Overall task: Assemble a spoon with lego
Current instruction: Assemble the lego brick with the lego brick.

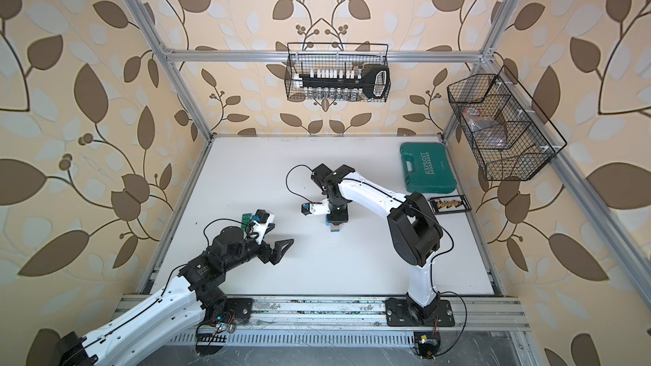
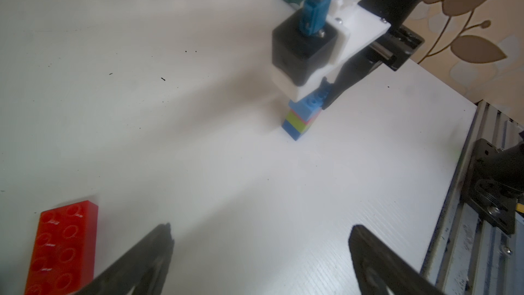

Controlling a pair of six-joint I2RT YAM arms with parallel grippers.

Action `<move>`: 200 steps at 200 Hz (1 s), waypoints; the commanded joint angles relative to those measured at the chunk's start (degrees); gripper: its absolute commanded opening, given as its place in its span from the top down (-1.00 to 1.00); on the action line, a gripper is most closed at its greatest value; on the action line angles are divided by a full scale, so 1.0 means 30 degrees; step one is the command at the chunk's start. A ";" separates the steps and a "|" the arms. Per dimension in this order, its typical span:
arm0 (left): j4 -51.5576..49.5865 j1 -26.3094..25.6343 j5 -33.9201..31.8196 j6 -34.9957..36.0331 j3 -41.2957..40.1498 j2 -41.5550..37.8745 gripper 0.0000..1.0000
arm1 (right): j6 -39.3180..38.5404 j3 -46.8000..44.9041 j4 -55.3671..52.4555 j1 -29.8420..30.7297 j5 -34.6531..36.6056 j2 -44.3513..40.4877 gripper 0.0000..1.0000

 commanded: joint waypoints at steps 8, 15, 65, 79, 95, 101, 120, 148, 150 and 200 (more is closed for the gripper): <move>0.0344 -0.0211 -0.0355 0.0161 -0.0192 -0.0075 -0.98 | 0.0892 0.0329 -0.1119 0.0714 0.0420 0.0948 0.11; 0.0340 -0.0211 -0.0358 0.0161 -0.0171 -0.0075 -0.98 | 0.0981 0.0429 -0.1019 0.0773 0.0528 0.0784 -0.09; 0.0259 -0.0211 -0.0511 0.0088 -0.0163 -0.0108 -0.98 | 0.1798 0.0497 0.0110 0.0873 0.1057 -0.0192 -0.65; 0.0154 -0.0211 -0.0607 0.0077 -0.0050 -0.0017 -0.98 | 0.2319 0.0539 0.0285 0.0884 0.1661 -0.0333 -0.68; -0.0075 -0.0211 -0.1180 -0.0033 0.0117 -0.0124 -0.98 | 0.3307 0.0710 0.0876 0.0831 0.2469 -0.0785 -0.68; -0.0224 -0.0211 -0.1584 -0.0160 0.0223 -0.0203 -0.98 | 0.3602 0.0807 0.1037 0.0824 0.2626 -0.1040 -0.68; -0.0903 -0.0156 -0.3181 -0.0636 0.0665 -0.0537 -0.98 | 0.5555 0.1286 0.2125 0.0855 0.3146 -0.1880 -0.69; -0.2621 0.0726 -0.4776 -0.1600 0.2291 -0.0310 -0.98 | 0.8058 0.2317 0.2898 0.0822 0.2968 -0.2437 -0.71; -0.2715 0.0902 -0.4781 -0.1634 0.2436 -0.0236 -0.98 | 0.8174 0.2358 0.2997 0.0816 0.3052 -0.2474 -0.71; -0.8114 0.4411 -0.2156 -0.3239 0.8493 0.5842 -0.98 | 1.2964 0.3962 0.2810 0.0287 0.5349 -0.2691 -0.72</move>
